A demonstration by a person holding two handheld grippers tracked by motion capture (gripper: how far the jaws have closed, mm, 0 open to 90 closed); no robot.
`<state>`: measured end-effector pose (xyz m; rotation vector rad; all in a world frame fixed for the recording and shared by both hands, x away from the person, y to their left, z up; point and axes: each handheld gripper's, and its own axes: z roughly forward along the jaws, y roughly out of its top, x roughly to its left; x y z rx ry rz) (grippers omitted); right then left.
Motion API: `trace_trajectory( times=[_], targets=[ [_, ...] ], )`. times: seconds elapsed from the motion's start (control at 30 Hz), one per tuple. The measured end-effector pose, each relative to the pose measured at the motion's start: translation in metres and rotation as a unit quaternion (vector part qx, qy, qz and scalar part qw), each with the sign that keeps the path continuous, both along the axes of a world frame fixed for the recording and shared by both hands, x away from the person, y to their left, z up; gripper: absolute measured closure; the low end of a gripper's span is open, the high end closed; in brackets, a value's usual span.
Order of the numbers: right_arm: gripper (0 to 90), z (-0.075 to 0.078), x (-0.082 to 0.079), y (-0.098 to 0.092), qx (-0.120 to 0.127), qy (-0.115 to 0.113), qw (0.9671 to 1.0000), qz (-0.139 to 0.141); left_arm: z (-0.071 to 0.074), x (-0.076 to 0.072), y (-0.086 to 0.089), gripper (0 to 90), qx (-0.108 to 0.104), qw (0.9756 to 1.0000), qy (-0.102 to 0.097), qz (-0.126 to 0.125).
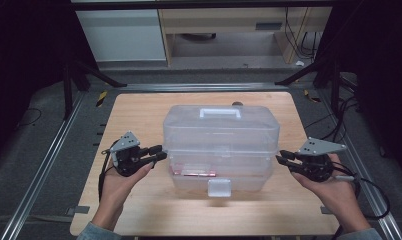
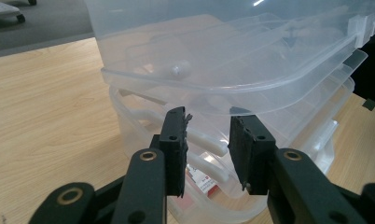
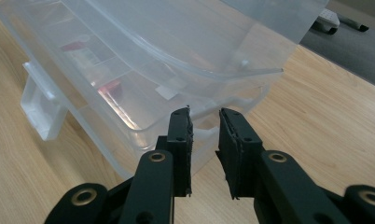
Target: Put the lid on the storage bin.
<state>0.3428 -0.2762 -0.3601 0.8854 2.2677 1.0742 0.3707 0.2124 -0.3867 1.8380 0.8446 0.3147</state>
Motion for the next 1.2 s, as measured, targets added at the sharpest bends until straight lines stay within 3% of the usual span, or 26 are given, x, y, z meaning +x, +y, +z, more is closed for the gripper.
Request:
trace_trajectory(
  times=[0.4,0.67,1.0,1.2],
  targets=[
    [73.8,-0.005,-0.002,-0.004,0.008,0.000,0.9999,-0.009,-0.010,-0.003,0.003,65.9,0.003,1.0000,0.007,0.003],
    [72.9,-0.008,-0.005,-0.006,0.008,0.001,0.9999,-0.013,-0.009,-0.005,0.004,65.5,0.013,0.9999,0.003,0.005],
    [64.9,-0.017,-0.005,-0.011,0.000,0.007,0.9996,-0.028,-0.009,-0.008,0.016,61.2,0.017,0.9996,0.002,0.023],
    [58.5,-0.022,-0.002,-0.011,-0.003,0.011,0.9991,-0.040,-0.013,-0.005,0.029,55.2,0.039,0.9984,0.012,0.039]
  ],
)
